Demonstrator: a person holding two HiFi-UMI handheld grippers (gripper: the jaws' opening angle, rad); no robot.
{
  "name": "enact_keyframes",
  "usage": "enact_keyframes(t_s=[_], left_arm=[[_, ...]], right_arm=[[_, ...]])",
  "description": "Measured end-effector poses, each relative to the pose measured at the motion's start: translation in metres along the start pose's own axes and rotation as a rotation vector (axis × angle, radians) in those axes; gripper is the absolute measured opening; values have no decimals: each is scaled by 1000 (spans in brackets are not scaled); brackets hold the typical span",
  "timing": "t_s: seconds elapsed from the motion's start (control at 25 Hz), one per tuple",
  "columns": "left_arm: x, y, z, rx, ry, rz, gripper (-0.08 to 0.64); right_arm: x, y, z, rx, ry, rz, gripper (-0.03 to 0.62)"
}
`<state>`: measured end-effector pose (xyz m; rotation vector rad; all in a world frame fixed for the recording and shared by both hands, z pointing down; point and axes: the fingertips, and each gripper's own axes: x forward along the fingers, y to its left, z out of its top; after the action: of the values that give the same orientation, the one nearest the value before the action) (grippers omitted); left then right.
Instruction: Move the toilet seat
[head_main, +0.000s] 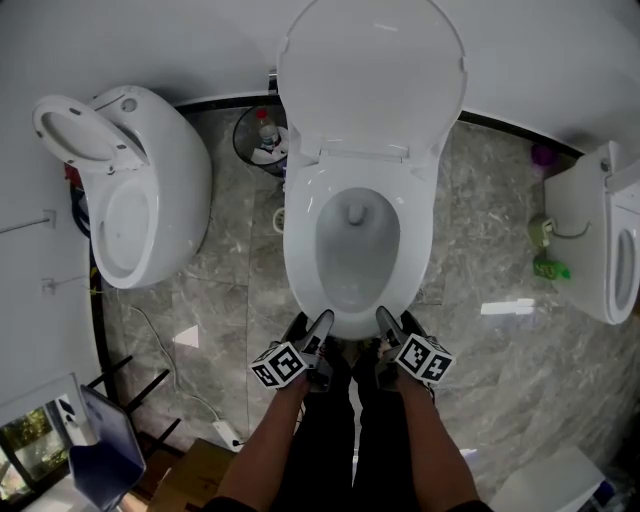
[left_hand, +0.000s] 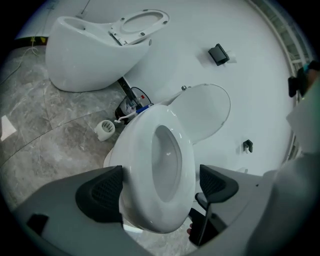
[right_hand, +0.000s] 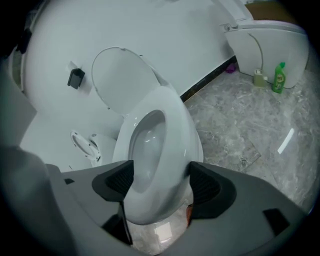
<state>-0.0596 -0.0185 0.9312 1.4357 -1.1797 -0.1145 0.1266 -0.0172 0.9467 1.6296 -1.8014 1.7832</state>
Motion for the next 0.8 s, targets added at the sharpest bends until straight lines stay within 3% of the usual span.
enact_keyframes(t_s=[0.2, 0.4, 0.56, 0.8], left_arm=[[-15, -4, 9, -54, -49, -10, 397], [-26, -12, 13, -68, -38, -32, 351], [-39, -33, 24, -123, -68, -86, 344], [-56, -66, 40, -92, -61, -119, 344]], right_arm=[[-14, -3, 9, 80, -35, 12, 231], [-27, 5, 16, 126, -48, 34, 208], [-44, 18, 25, 159, -55, 45, 190], [-67, 43, 44, 187, -75, 56, 172]])
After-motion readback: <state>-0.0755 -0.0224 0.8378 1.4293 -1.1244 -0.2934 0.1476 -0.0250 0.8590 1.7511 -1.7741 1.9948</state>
